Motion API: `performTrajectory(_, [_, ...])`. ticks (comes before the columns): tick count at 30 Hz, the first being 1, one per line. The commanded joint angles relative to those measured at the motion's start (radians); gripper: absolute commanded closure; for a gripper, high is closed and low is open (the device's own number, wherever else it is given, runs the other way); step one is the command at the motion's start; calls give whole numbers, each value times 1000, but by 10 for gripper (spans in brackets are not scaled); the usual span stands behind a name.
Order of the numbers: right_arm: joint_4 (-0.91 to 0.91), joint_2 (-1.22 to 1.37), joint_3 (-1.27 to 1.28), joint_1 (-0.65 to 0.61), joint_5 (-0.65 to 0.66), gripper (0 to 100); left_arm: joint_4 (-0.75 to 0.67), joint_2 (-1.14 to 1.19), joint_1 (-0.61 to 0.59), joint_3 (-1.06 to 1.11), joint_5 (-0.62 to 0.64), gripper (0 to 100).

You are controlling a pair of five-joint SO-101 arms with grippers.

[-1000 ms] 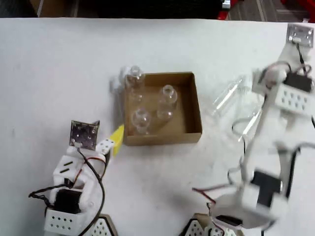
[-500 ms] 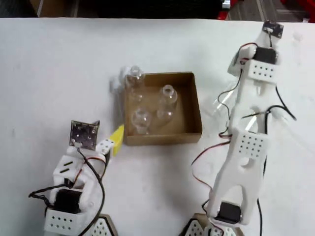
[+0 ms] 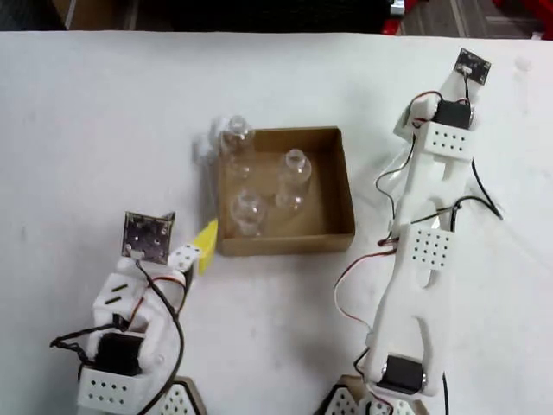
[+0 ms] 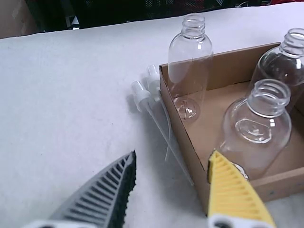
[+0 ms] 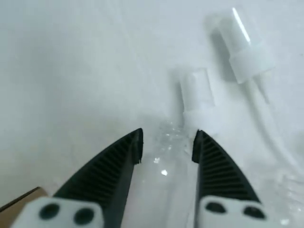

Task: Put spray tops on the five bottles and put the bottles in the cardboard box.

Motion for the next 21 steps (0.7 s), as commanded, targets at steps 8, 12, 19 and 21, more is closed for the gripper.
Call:
performTrajectory(8, [18,12,-35,4,-3,906,3,-7,16,2,-11,771])
performTrajectory(12, [51,-2,-48,7,-2,988,3,-7,16,2,-11,771])
performTrajectory(19, [136,-131,-52,2,0,982,2,-7,16,2,-11,771])
performTrajectory(21, [162,-183,-52,4,0,982,2,-7,16,2,-11,771])
